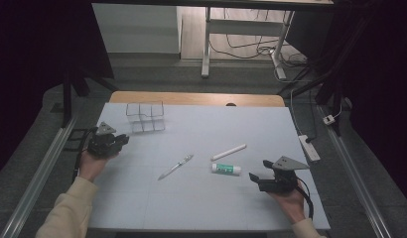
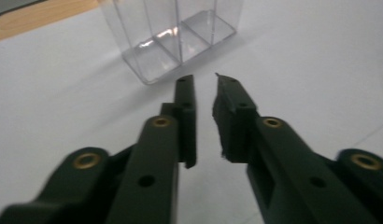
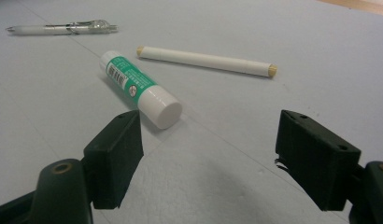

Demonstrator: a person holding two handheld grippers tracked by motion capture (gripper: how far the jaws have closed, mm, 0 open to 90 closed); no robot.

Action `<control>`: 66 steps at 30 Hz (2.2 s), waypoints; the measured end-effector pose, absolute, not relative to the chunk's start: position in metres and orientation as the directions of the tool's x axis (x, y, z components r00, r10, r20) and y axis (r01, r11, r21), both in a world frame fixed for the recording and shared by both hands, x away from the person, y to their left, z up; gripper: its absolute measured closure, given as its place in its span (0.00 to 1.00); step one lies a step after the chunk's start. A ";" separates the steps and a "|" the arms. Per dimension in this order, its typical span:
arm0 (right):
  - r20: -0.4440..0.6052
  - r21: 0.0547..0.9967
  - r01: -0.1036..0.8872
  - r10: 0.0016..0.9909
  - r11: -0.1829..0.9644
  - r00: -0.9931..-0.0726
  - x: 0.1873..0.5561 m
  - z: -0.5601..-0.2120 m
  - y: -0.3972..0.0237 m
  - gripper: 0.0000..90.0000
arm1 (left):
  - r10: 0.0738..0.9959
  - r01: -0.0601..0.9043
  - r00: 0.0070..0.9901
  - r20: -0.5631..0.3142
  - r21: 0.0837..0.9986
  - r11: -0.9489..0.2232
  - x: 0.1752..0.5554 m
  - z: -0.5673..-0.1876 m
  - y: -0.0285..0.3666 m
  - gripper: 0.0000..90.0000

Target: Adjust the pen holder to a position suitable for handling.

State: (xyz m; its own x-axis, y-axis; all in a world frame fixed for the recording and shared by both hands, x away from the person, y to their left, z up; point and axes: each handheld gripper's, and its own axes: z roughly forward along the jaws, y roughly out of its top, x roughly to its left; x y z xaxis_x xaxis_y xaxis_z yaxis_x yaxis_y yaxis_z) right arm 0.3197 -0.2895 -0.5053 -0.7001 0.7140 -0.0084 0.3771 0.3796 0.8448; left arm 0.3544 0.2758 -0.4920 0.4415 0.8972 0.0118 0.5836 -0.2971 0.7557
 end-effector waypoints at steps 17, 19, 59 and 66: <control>-0.003 0.838 0.387 0.713 0.384 -0.701 0.321 -0.507 -0.290 0.25 | 0.930 0.650 0.366 0.010 0.713 -0.263 0.399 -0.490 0.291 0.99; -0.003 0.837 0.388 0.713 0.385 -0.701 0.321 -0.507 -0.290 0.25 | 0.932 0.658 0.362 0.009 0.706 -0.262 0.408 -0.491 0.292 0.99; 0.018 0.836 0.402 0.714 0.373 -0.700 0.321 -0.512 -0.293 0.26 | 0.929 0.690 0.366 -0.053 0.686 -0.233 0.456 -0.511 0.298 0.99; 0.017 0.833 0.405 0.714 0.377 -0.699 0.321 -0.513 -0.292 0.26 | 0.928 0.688 0.368 -0.053 0.687 -0.233 0.457 -0.513 0.299 0.99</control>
